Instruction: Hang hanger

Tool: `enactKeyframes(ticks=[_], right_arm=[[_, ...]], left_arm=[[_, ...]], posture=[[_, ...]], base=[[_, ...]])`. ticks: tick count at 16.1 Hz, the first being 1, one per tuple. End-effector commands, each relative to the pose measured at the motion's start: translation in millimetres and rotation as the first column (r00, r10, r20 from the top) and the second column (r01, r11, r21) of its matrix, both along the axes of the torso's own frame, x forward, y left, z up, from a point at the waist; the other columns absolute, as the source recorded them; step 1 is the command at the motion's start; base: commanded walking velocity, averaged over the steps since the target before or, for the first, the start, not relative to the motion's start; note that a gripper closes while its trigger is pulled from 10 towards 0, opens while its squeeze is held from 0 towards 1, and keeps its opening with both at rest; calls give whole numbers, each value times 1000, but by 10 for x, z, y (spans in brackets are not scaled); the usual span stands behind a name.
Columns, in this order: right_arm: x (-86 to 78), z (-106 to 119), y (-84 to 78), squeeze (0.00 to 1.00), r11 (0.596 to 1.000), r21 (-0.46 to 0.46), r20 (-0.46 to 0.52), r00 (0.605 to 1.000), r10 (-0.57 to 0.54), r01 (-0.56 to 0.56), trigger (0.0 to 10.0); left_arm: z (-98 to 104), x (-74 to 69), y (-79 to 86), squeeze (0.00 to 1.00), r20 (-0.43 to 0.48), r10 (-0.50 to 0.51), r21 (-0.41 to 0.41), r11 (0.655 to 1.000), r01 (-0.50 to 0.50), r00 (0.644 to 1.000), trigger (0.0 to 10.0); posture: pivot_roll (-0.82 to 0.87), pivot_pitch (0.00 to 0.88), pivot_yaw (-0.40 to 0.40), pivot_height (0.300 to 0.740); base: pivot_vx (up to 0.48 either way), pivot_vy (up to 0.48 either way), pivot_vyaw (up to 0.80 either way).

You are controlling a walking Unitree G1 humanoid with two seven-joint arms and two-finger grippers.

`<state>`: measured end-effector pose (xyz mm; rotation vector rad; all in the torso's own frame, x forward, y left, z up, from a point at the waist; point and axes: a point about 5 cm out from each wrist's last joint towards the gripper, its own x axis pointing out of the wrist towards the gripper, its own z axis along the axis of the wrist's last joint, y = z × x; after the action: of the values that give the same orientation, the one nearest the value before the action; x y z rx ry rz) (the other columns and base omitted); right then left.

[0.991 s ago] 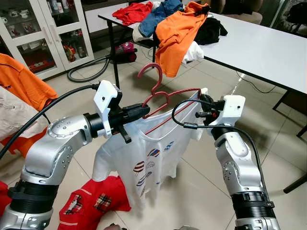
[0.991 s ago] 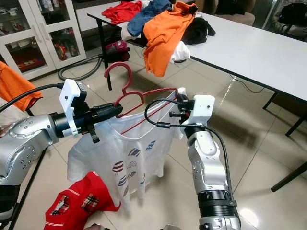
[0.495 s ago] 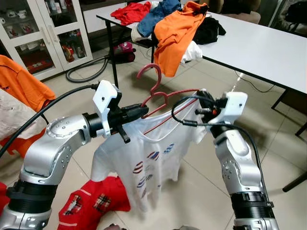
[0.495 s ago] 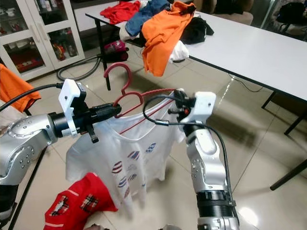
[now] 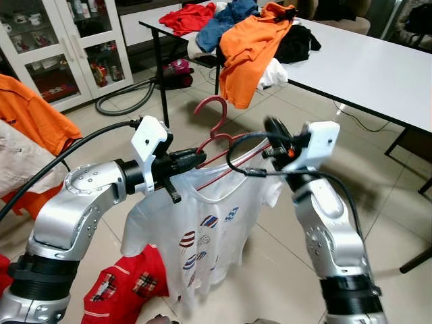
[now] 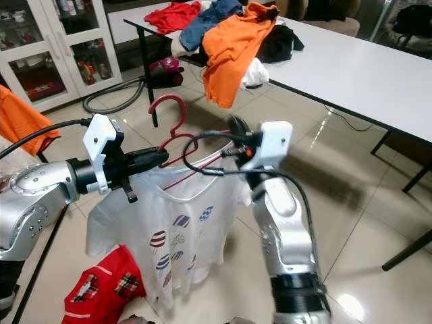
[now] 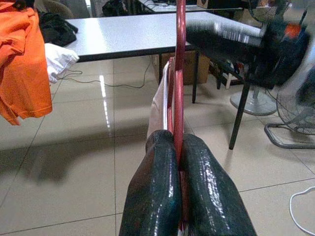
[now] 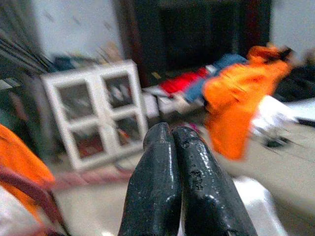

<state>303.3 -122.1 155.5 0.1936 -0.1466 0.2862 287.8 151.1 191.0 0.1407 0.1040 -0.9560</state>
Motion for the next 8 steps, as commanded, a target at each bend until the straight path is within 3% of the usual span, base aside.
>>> enactKeyframes(ticks=[1,2,8], right_arm=[[10,-105,-107,525,996,-49,-43,996,-76,74,10000],[11,-123,-125,1000,996,-56,-43,996,-77,75,10000],[49,-196,-177,1000,987,-135,-51,994,-98,90,10000]], left_arm=[[130,34,-2,0,47,3,-26,1000,-2,999,0],[139,33,-2,0,48,3,-33,999,-1,999,0],[162,-9,-75,0,43,-28,-67,997,31,999,0]], posture=[[-93,0,3,740],[-93,0,4,740],[-89,0,4,740]], base=[[0,0,0],[0,0,0],[0,0,0]])
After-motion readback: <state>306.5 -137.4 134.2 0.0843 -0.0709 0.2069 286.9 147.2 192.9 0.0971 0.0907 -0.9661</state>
